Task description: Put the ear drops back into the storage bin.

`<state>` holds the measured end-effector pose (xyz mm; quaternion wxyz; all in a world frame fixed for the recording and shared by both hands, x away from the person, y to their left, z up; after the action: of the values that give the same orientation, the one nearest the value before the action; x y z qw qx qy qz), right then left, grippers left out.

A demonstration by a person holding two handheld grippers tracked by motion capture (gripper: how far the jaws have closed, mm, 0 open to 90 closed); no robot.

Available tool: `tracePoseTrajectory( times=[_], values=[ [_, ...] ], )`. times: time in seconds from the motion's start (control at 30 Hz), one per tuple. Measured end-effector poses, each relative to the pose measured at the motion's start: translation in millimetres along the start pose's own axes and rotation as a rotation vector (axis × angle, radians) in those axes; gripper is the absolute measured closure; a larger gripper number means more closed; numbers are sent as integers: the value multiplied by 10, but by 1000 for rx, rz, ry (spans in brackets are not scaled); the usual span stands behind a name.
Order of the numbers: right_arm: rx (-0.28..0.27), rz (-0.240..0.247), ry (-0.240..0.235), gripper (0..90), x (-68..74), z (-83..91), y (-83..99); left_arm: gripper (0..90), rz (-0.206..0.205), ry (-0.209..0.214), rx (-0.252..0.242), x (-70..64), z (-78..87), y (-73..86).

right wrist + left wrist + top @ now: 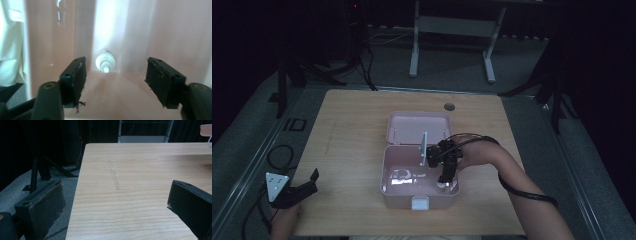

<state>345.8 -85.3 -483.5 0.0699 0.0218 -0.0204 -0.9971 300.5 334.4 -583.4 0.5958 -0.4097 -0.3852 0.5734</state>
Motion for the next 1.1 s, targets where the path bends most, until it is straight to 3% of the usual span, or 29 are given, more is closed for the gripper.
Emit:
tracePoseTrajectory(
  times=[0.1, 0.2, 0.3, 0.43, 0.5, 0.67, 1.1],
  values=[
    [-44, -27, 4, 263, -23, 156, 36, 14, 1, 1, 0, 1, 0, 0],
    [-60, -29, 31, 185, -36, 270, 111, 14, 1, 1, 0, 0, 0, 0],
    [-82, -55, 26, 148, -50, 361, 184, 14, 0, 1, 0, 0, 0, 0],
    [-85, -66, 52, 143, -65, 423, 314, 14, 0, 1, -1, -1, 1, 0],
    [-101, -84, 41, 144, -72, 432, 378, 14, -2, 1, -1, 0, 1, -1],
    [-100, -142, 68, 144, -156, 355, 585, 14, -3, 0, 0, 0, 0, 0],
    [-131, -283, 44, 145, -238, -105, 1042, 14, -4, -1, 3, -2, 0, 1]
  ],
)
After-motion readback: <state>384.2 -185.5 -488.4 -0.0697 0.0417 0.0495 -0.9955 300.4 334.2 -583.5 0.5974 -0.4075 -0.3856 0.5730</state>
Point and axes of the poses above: each handheld gripper's, and its own axes: z roughly backward along the jaws, y roughly out of its underside, x roughly to its left, the point moved 8 cm from there along -z, roughly forward along the jaws, and after that the axes turned 6 degrees about x, right-handed, at the moved point
